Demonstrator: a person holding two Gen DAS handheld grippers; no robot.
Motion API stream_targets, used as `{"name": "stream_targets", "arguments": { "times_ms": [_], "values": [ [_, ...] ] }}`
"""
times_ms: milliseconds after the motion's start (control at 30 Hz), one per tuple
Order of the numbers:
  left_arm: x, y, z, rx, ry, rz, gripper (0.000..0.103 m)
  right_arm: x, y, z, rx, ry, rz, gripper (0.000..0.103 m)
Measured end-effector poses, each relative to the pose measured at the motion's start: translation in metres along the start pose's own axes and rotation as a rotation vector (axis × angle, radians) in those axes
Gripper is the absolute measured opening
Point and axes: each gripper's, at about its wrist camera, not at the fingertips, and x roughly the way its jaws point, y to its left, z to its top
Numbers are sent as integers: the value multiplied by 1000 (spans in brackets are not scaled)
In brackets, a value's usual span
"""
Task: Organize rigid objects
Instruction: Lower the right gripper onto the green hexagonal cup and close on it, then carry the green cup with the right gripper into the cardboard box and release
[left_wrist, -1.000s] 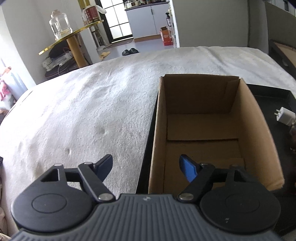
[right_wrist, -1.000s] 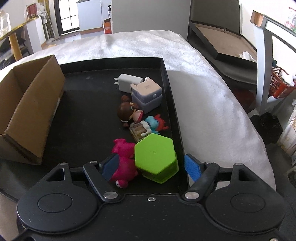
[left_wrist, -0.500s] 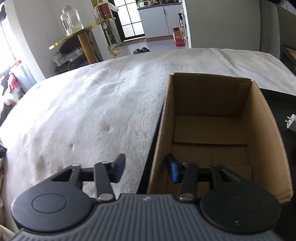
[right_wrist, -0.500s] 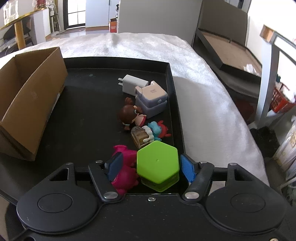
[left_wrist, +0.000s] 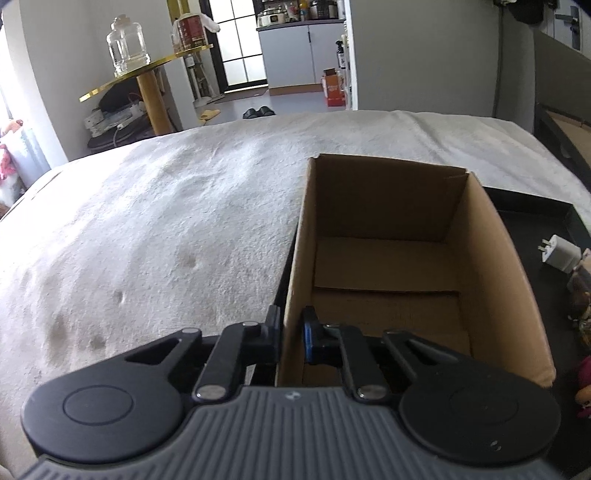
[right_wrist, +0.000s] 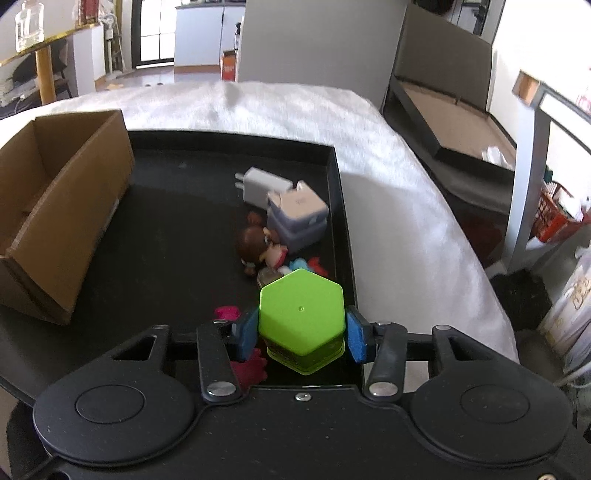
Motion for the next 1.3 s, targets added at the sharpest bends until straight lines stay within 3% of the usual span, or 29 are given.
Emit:
{"name": "stream_targets", "arguments": {
  "times_ms": [533,867,1300],
  "values": [
    [-9,6,-9,49,-15,-82,7,-37,36,30,-78,-160,82,47],
    [-4,22,-4,-1,36,-5,13,-52,67,46,-191,-251,184,47],
    [-6,26,-3,-33,10,-8,16,-63,111,63,-345,-361,332,47]
  ]
}}
